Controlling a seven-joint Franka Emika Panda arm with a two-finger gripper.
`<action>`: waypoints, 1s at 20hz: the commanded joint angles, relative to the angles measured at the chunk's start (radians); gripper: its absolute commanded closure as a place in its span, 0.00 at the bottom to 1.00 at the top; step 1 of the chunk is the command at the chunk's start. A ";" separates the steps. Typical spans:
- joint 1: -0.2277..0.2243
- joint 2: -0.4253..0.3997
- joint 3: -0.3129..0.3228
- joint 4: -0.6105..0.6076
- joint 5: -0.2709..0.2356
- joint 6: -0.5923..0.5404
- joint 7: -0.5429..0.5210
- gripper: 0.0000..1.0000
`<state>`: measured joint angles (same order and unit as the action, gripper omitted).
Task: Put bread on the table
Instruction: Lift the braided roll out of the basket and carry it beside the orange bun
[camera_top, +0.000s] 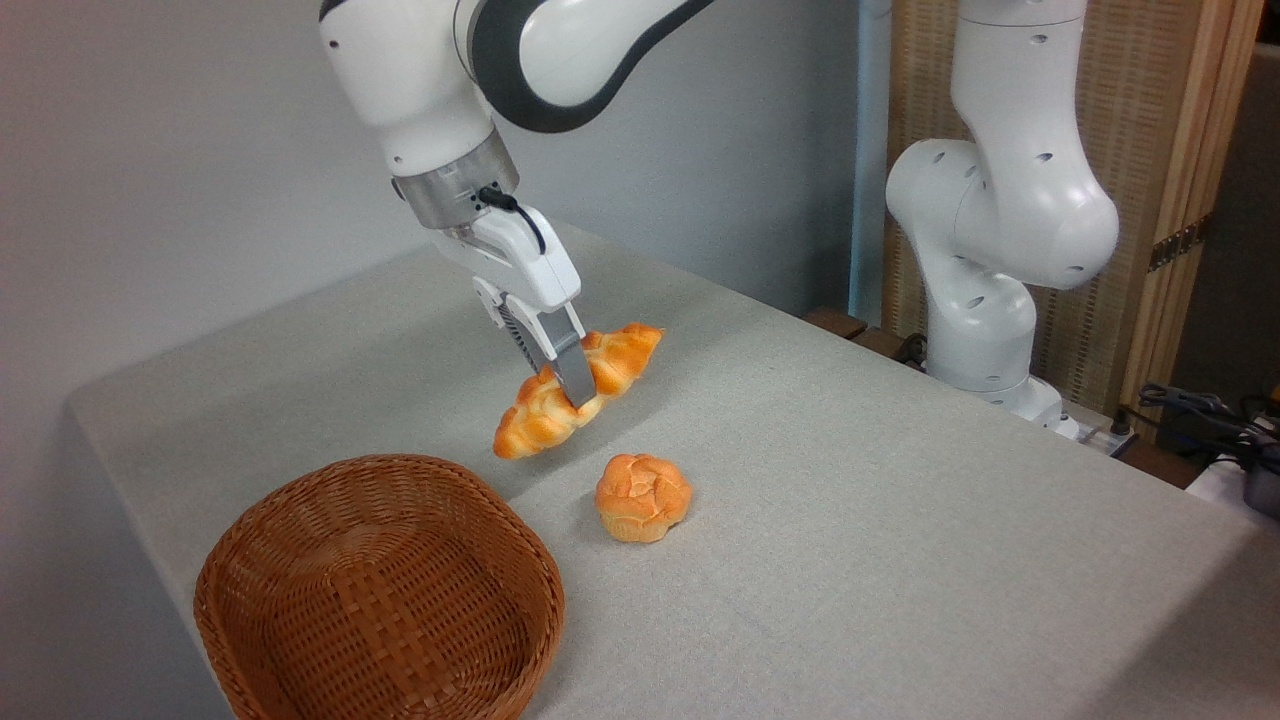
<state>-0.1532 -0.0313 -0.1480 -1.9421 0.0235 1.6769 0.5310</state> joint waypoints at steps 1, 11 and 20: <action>-0.020 0.013 0.019 -0.021 -0.013 0.030 -0.011 0.51; -0.054 0.088 0.016 -0.012 0.006 0.087 -0.151 0.00; -0.054 0.088 0.016 -0.012 0.006 0.086 -0.146 0.00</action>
<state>-0.1981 0.0665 -0.1453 -1.9545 0.0242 1.7601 0.3858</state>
